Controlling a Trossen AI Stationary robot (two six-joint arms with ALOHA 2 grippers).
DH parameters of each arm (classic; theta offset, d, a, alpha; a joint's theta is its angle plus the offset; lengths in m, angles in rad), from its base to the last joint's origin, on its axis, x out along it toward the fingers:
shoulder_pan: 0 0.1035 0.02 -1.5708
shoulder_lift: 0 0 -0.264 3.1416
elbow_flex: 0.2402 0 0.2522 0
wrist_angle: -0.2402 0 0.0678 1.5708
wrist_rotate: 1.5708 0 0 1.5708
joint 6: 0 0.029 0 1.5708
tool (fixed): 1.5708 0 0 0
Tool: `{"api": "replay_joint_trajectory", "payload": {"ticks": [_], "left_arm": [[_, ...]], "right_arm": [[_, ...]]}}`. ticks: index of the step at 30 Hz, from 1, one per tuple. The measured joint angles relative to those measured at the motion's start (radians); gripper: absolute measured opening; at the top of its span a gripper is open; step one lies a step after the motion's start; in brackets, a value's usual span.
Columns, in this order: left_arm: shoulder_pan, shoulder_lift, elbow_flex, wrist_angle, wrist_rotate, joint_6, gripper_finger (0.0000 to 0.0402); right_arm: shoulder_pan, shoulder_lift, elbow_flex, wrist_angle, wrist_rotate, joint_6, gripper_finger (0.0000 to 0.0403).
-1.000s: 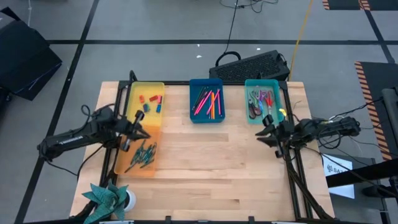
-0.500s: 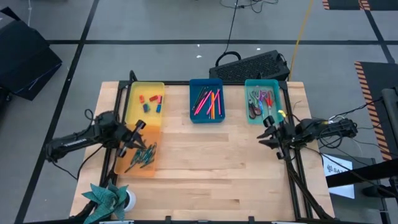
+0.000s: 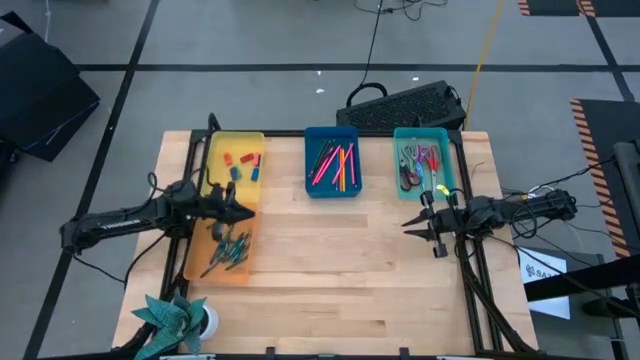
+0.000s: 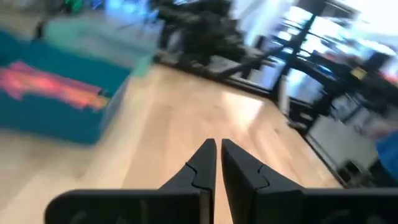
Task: Sort crayons/erasers/pens/pencils in bins
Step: Return to Home Position
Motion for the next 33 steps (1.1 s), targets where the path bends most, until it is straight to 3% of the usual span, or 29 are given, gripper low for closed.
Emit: {"api": "replay_joint_trajectory", "payload": {"ticks": [3,7,16,33], "left_arm": [[0.001,0.023,0.000,-0.003,-0.082,-0.084,0.0026],[0.001,0.045,-0.001,-0.006,-0.135,-0.006,0.0026],[0.000,0.074,-0.001,-0.009,-0.143,0.295,0.0026],[0.000,0.072,-0.001,-0.008,-0.142,0.310,0.0026]], "right_arm": [[0.000,0.010,0.000,0.025,0.002,0.000,0.0070],[0.000,0.010,0.000,0.054,0.004,0.000,0.0070],[0.000,0.011,0.000,0.064,0.003,0.000,0.0070],[0.000,0.011,-0.001,0.070,0.003,0.000,0.0070]]}}
